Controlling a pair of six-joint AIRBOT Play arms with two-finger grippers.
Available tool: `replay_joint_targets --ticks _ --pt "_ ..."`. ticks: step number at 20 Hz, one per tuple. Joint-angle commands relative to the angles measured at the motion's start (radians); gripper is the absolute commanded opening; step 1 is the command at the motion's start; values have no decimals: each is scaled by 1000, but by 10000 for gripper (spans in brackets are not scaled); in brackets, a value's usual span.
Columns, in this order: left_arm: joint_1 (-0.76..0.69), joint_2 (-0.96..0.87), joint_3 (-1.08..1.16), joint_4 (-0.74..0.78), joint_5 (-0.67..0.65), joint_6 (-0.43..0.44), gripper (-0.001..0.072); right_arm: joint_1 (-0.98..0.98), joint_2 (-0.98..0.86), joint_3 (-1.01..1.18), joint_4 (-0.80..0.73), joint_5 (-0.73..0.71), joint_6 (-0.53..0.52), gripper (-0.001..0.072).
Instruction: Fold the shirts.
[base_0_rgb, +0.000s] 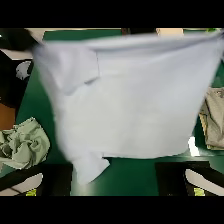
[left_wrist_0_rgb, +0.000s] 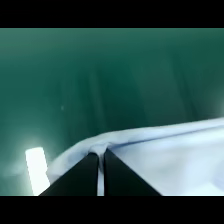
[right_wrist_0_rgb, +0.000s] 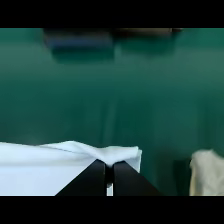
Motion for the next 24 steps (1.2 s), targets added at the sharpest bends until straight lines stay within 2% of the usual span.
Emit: replay_joint_targets --ticks 1,5,8,11,14,19,23,24 --pt "2 -245 -95 6 89 26 24 0 -198 -177 0 -24 -11 19" --pt "2 -391 -92 7 225 58 24 0 -396 -158 3 -130 -13 19" --pt "2 -398 -81 14 283 58 24 1 -485 -34 10 -101 -14 19" --pt "13 -397 -41 16 178 58 24 -6 -489 30 -1 -52 -14 19" --pt "18 -398 -74 21 51 59 24 -7 -435 -68 -1 -50 -17 19" --pt "18 -398 -219 5 69 58 24 -5 -372 -306 5 -126 -17 20" --pt "18 -398 -261 5 77 51 25 -5 -350 -419 11 -182 -14 22" --pt "18 -398 -261 5 72 48 27 -5 -351 -422 13 -175 -14 42"
